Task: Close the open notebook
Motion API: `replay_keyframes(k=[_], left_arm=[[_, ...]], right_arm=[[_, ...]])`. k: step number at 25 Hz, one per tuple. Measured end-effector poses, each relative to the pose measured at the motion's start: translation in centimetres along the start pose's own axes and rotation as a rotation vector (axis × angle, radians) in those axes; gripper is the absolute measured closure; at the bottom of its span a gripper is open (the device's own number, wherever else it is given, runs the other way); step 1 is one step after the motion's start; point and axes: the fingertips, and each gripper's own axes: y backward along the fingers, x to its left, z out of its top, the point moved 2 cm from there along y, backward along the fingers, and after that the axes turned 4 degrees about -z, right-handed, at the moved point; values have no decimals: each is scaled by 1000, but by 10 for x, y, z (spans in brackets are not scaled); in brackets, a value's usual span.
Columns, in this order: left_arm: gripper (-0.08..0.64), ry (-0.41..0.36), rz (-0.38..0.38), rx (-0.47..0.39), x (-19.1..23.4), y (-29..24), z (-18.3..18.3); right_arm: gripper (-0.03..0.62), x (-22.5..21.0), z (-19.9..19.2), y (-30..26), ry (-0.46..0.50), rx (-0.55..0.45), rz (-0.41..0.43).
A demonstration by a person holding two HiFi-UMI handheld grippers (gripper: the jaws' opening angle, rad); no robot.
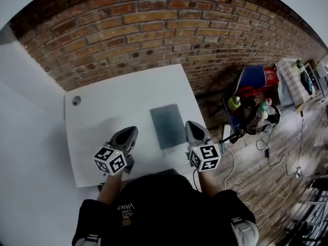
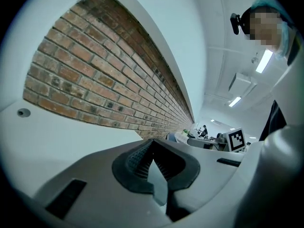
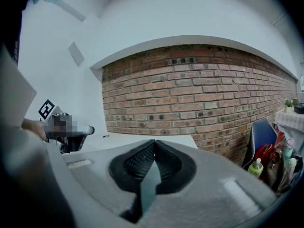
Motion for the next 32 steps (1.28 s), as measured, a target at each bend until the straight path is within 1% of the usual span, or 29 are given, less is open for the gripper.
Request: replay_keyframes(k=[7,14,20,26,32], left_arm=[[551,-48,21,-6,4,27,3],[551,-49,42,-15,14,51,3],[551,-121,52,12,14,63,1],[551,-121,42,22,14,71,-6],[551,-118,32,32,16,79,-10]], right_arm=[[595,27,9,7,-2,-19,28],[595,51,20,10,18,-51,47],[595,64,13,11,20,-39,48],[595,78,11,16,39,-32,49],[595,85,5,22,31,-24,33]])
